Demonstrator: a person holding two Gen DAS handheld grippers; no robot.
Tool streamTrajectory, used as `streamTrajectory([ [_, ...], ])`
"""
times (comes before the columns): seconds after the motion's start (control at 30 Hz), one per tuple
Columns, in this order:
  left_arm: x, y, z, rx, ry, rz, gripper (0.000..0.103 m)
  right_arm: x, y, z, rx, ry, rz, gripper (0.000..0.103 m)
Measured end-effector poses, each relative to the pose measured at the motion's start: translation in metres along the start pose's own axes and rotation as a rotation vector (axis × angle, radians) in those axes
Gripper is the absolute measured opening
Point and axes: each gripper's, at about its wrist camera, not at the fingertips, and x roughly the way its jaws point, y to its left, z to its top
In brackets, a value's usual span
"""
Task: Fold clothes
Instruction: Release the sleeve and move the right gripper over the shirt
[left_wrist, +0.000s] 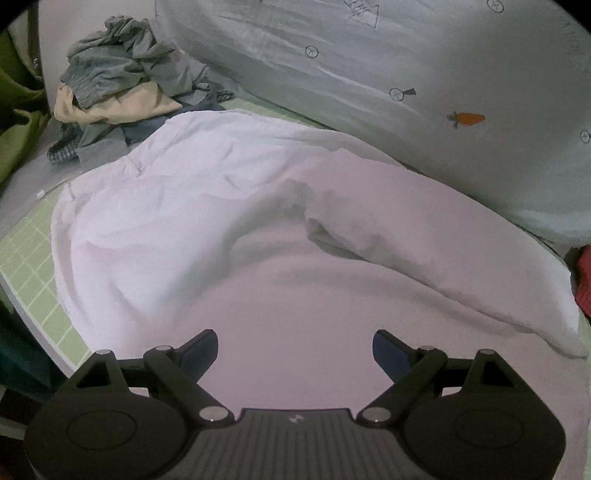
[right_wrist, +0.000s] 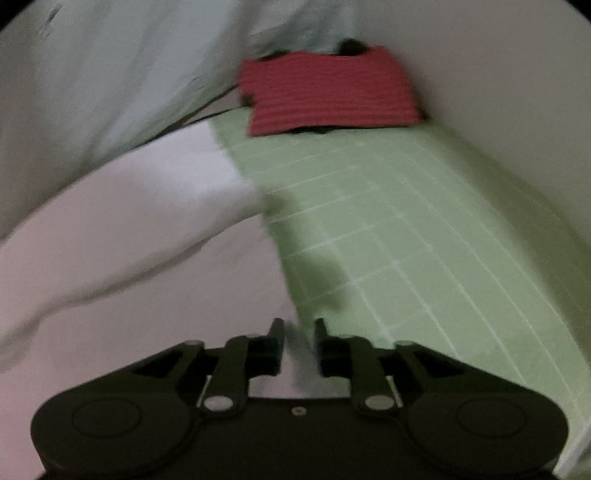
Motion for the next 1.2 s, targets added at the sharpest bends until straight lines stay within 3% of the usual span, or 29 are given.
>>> streamTrajectory([
  [0.03,0.000,0.000,-0.001,0.001,0.002,0.002,0.091,-0.002,-0.006,0.000,0.026,-0.003,0.004,0.053],
  [0.07,0.000,0.001,-0.003,0.003,0.005,0.003,0.091,-0.007,-0.014,-0.009,0.087,0.003,0.023,0.061],
  [0.4,0.009,-0.003,-0.004,0.006,0.030,-0.030,0.091,-0.064,-0.095,-0.102,0.686,0.053,0.211,0.064],
  [0.63,0.013,-0.021,-0.003,0.088,0.030,-0.067,0.091,-0.072,-0.077,-0.131,0.748,0.124,0.275,0.067],
  [0.8,0.019,-0.014,-0.004,0.082,0.053,-0.078,0.092,-0.067,-0.060,-0.142,0.786,0.167,0.350,0.071],
  [0.87,0.021,-0.011,-0.003,0.099,0.059,-0.070,0.092,-0.065,-0.051,-0.144,0.794,0.175,0.379,0.078],
  [1.0,0.022,0.005,0.005,0.087,0.061,-0.060,0.092,-0.055,-0.030,-0.149,0.842,0.214,0.454,0.082],
  [1.1,0.023,0.023,0.011,0.068,0.058,-0.044,0.092,-0.055,-0.015,-0.156,0.863,0.222,0.498,0.092],
  [1.2,0.028,0.050,0.017,0.025,0.070,-0.016,0.092,-0.057,0.000,-0.157,0.871,0.206,0.495,0.100],
])
